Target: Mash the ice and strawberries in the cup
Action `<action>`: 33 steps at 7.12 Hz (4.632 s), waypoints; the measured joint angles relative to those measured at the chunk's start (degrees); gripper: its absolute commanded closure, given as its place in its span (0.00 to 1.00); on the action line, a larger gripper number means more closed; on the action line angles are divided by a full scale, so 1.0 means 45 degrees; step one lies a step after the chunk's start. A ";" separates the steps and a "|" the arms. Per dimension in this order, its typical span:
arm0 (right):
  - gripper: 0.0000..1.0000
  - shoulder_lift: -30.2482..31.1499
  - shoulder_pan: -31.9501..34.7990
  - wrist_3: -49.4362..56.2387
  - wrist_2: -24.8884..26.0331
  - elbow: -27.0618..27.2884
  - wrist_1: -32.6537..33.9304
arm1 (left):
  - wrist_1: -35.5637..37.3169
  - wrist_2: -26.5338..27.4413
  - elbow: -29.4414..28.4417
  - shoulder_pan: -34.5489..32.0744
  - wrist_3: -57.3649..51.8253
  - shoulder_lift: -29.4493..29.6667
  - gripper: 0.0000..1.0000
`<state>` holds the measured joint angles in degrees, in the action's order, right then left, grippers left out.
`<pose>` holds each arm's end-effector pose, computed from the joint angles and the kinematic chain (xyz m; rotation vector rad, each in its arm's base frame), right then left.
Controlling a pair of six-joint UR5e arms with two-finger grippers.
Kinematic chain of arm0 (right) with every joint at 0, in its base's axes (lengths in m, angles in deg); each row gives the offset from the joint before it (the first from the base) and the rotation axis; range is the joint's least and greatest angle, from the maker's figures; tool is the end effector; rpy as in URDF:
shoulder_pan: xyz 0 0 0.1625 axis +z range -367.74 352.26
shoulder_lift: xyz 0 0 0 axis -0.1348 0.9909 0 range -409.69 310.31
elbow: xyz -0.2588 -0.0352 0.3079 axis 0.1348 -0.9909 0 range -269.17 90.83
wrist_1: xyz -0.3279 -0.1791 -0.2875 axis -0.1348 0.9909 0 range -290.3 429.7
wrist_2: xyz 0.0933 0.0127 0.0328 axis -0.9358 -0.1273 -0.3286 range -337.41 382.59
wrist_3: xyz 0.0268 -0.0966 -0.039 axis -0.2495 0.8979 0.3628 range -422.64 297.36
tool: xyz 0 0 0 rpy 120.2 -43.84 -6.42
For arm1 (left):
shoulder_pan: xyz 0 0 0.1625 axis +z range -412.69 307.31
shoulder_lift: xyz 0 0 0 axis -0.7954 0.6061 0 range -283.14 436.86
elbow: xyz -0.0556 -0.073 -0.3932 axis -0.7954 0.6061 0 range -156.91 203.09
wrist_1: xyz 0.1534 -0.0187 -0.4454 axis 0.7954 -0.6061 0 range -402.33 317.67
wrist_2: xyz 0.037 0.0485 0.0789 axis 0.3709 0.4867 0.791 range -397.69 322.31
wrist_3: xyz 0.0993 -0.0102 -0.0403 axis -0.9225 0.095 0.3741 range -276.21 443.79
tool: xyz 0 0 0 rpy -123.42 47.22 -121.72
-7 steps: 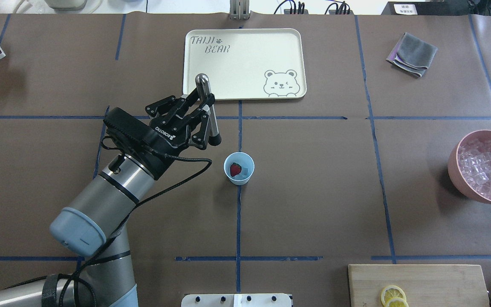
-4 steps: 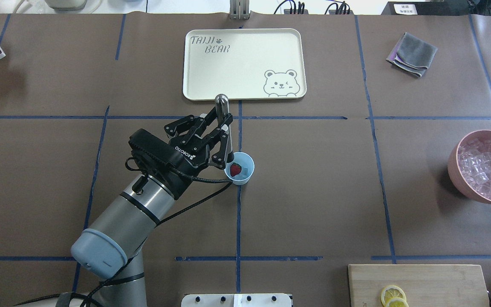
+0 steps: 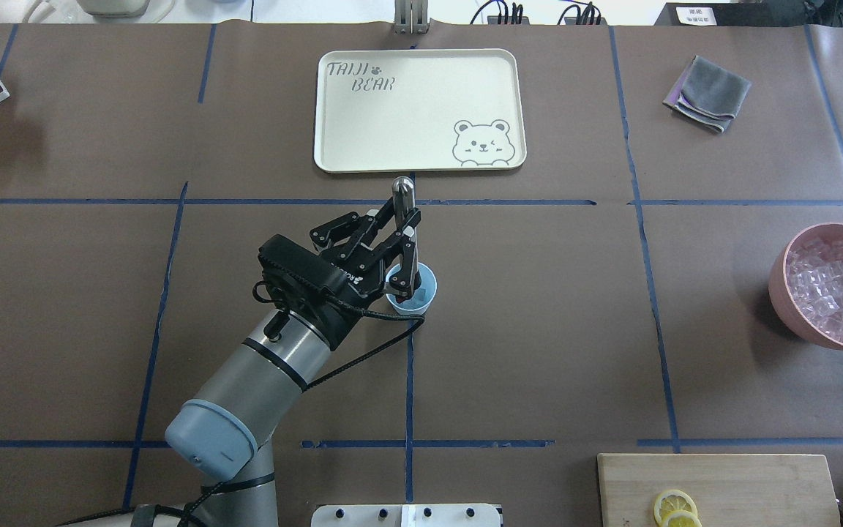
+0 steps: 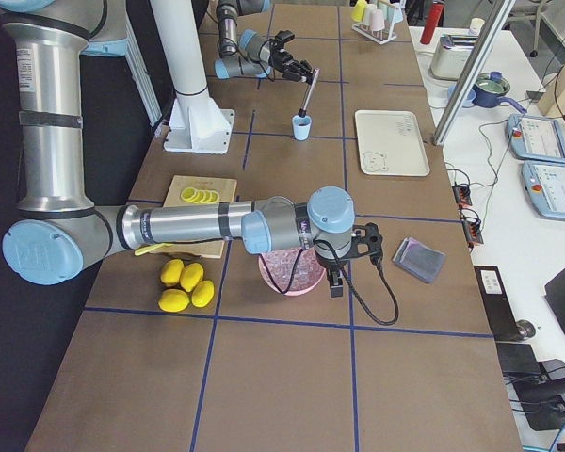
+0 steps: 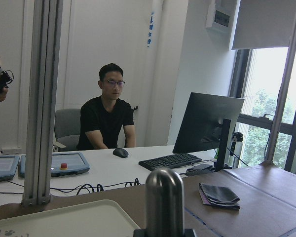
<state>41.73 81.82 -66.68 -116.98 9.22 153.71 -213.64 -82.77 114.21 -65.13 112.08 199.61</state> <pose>0.0472 -0.5520 0.5569 0.1782 -0.8686 -0.0390 0.5607 -0.3381 0.1274 1.4784 1.1643 -0.2023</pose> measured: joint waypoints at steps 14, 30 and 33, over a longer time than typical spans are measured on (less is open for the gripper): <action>0.00 -0.0053 0.0000 0.0000 0.0000 0.0011 0.0005 | -0.1050 -0.0146 -0.1641 0.0027 0.0117 0.0202 1.00; 0.00 -0.0469 0.0000 -0.0020 0.0259 0.0019 0.0025 | 0.4444 -1.0889 0.3785 -0.7597 0.8266 -0.3844 1.00; 0.00 -0.0412 -0.0118 -0.0054 0.0281 0.0005 0.0029 | 0.9009 -1.4186 0.4596 -0.9010 0.8876 -0.4502 1.00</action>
<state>39.87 81.29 -66.92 -115.72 9.24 153.84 -173.10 -146.61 134.90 -105.68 152.02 179.35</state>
